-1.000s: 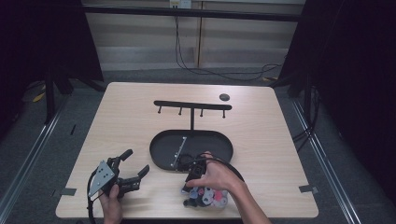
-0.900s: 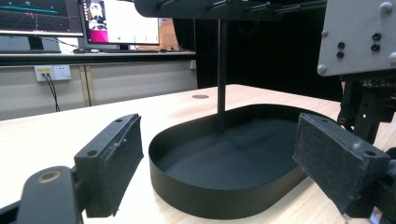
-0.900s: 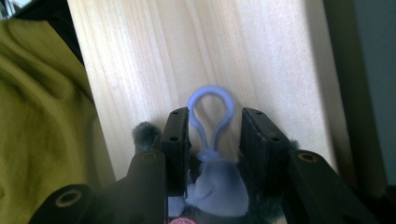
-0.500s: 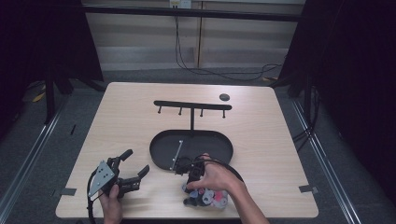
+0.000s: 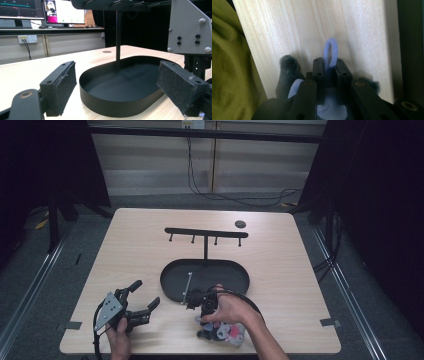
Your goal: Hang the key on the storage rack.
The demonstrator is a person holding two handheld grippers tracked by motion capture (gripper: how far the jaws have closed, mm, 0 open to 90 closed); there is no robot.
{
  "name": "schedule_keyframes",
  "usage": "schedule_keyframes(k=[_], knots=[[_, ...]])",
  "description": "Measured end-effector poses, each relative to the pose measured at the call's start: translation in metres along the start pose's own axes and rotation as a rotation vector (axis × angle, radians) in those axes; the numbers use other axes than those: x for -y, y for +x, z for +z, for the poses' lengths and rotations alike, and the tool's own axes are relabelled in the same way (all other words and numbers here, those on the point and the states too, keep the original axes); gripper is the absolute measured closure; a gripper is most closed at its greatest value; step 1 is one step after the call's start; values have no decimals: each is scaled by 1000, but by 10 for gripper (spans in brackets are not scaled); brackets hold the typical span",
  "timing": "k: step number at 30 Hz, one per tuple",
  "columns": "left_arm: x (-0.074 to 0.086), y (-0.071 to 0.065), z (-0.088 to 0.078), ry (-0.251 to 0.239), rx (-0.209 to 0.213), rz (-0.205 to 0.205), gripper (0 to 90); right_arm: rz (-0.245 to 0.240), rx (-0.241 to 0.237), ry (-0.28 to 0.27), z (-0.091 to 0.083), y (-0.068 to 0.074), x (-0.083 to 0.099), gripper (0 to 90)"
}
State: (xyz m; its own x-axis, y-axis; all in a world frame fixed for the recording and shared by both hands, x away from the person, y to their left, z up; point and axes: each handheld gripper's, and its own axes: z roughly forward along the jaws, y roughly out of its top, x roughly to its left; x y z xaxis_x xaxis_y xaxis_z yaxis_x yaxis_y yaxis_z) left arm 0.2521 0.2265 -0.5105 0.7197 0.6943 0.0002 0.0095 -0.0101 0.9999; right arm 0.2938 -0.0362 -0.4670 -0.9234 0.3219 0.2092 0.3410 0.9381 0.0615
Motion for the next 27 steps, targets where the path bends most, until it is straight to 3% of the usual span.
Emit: schedule_keyframes(k=[10, 18, 27], knots=[[0, 0, 0, 1, 1, 1, 154, -49, -6, -17, 0, -1, 1, 848], [0, 0, 0, 1, 1, 0, 154, -50, -16, -35, -8, -1, 3, 852], [0, 0, 0, 1, 1, 1, 154, -66, -5, 8, -3, -1, 1, 809]])
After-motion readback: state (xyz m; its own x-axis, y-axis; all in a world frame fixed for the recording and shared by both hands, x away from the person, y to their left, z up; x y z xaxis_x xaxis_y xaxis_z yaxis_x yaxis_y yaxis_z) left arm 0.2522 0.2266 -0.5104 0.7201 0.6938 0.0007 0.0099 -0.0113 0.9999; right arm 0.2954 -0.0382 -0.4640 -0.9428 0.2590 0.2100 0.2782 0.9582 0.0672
